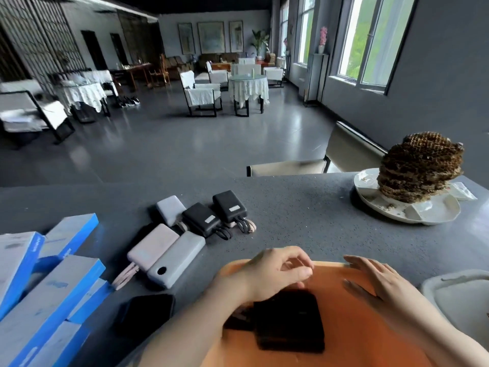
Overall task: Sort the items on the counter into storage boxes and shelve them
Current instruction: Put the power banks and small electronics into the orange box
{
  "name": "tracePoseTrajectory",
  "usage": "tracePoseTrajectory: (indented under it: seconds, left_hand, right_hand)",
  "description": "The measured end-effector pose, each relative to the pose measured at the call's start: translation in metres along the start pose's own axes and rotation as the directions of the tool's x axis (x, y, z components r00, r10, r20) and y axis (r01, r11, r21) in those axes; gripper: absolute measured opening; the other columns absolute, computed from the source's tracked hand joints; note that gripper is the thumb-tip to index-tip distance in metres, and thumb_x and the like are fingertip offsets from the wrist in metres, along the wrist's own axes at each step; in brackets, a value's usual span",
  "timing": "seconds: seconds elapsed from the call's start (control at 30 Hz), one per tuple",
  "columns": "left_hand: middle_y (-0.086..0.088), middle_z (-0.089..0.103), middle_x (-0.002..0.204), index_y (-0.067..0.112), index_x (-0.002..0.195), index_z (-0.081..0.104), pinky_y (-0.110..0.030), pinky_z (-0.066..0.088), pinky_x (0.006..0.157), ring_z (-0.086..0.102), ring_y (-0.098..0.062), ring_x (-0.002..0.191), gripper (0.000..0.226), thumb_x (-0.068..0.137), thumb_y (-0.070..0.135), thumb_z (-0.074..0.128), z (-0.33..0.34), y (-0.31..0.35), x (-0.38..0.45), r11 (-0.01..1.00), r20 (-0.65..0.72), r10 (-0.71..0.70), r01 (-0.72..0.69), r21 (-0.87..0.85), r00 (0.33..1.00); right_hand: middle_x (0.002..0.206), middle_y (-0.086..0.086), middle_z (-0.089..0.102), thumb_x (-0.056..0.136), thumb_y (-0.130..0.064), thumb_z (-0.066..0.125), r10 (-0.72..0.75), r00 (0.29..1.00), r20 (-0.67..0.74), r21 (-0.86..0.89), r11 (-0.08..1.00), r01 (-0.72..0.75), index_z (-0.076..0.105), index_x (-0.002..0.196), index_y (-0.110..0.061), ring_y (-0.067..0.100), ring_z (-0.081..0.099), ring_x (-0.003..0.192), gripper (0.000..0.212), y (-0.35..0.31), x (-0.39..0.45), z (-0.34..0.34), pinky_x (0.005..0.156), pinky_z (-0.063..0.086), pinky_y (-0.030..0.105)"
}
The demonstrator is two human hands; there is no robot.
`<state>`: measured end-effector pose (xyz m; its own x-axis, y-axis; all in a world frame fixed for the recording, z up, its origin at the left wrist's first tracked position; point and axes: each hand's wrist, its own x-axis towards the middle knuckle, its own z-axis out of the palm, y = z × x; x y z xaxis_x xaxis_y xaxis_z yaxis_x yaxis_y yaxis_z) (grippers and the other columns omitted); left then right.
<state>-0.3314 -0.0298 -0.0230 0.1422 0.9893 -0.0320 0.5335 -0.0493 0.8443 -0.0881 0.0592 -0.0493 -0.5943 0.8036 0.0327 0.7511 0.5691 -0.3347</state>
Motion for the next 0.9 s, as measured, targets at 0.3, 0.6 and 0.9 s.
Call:
tracePoseTrajectory:
  seconds: [0.3,0.6,0.9]
  left_hand:
    - [0.013,0.068,0.085,0.031,0.086,0.064,-0.036,0.052,0.077,0.062,-0.007,0.082,0.008,0.081,0.034,0.058,-0.111,-0.079,-0.029,0.963,-0.692,-0.123,0.255,0.09,0.711]
    - [0.011,0.046,0.134,0.026,0.126,0.054,-0.026,0.031,0.105,0.043,-0.012,0.125,0.037,0.092,0.039,0.054,-0.195,-0.143,-0.003,0.704,-0.297,-0.042,0.24,0.669,0.954]
    - [0.004,0.003,0.158,0.025,0.151,0.008,-0.039,0.006,0.12,-0.005,-0.014,0.146,0.076,0.092,0.06,0.041,-0.207,-0.209,0.036,0.519,0.003,-0.203,0.105,0.848,0.979]
  right_hand:
    - [0.126,-0.019,0.056,0.089,-0.063,0.04,-0.14,0.988,-0.066,0.092,0.985,0.145,0.047,0.13,-0.037,0.002,0.048,0.119,0.049,-0.089,0.075,0.005,0.097,0.039,0.022]
    - [0.138,0.005,0.048,0.091,-0.05,0.048,-0.026,1.0,0.009,0.033,0.999,0.026,0.039,0.137,-0.023,0.025,0.041,0.128,0.054,-0.171,0.233,0.058,0.099,0.041,0.037]
    - [0.142,0.003,0.039,0.083,-0.063,0.054,0.079,0.996,0.05,0.079,0.993,-0.083,0.024,0.145,-0.026,0.026,0.037,0.131,0.078,-0.191,0.291,0.114,0.104,0.036,0.038]
